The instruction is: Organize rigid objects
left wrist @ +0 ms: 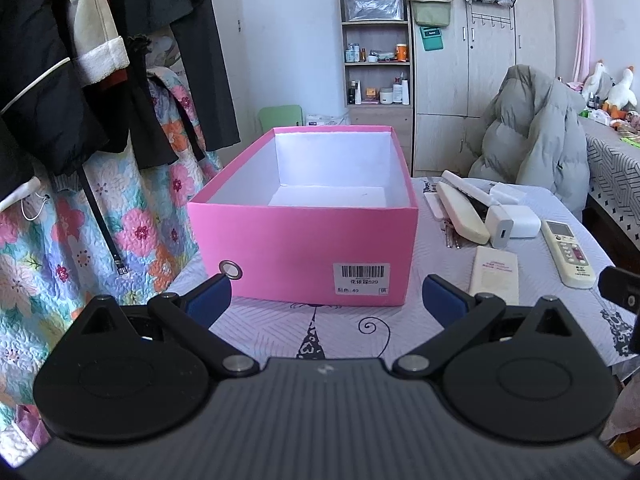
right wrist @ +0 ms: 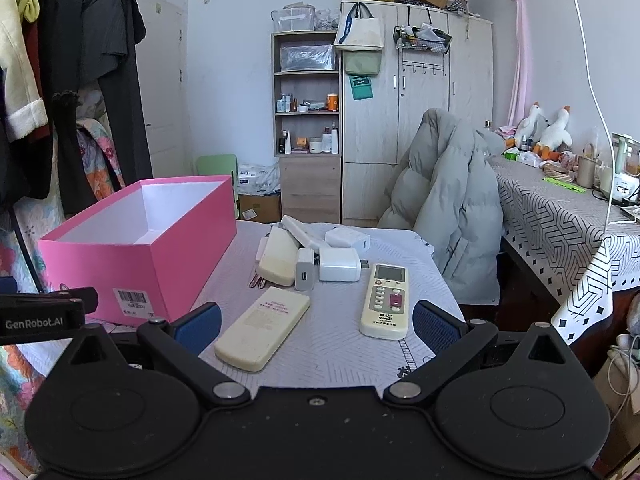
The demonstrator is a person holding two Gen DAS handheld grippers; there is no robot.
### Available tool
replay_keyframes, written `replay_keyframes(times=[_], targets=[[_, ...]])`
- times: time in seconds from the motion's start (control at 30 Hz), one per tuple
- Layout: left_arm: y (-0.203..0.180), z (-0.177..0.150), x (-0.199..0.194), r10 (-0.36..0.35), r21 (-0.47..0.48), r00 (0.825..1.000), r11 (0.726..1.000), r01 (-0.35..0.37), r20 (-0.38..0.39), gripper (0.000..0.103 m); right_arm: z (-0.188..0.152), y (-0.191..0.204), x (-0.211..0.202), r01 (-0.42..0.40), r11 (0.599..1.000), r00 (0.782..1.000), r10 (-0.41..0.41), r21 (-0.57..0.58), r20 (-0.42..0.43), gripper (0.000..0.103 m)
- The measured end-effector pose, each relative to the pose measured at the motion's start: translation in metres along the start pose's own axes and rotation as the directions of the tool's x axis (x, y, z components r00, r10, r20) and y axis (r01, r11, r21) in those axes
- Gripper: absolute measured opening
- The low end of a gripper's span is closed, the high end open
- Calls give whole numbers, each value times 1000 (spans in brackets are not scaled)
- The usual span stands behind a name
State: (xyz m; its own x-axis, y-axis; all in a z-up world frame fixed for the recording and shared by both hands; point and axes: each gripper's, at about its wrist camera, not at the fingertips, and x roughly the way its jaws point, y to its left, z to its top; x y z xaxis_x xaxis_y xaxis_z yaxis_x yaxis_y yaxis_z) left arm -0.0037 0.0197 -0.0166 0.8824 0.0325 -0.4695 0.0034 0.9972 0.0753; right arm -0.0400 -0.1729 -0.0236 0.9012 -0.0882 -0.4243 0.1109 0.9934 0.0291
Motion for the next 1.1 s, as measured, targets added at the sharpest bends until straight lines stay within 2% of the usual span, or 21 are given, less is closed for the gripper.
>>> replay_keyframes(times=[1.1], targets=[[-6,-5,-6,-50,29,998,998,49,24,103,0,1,-1,21,1000,1000,-21,-15,10,103]])
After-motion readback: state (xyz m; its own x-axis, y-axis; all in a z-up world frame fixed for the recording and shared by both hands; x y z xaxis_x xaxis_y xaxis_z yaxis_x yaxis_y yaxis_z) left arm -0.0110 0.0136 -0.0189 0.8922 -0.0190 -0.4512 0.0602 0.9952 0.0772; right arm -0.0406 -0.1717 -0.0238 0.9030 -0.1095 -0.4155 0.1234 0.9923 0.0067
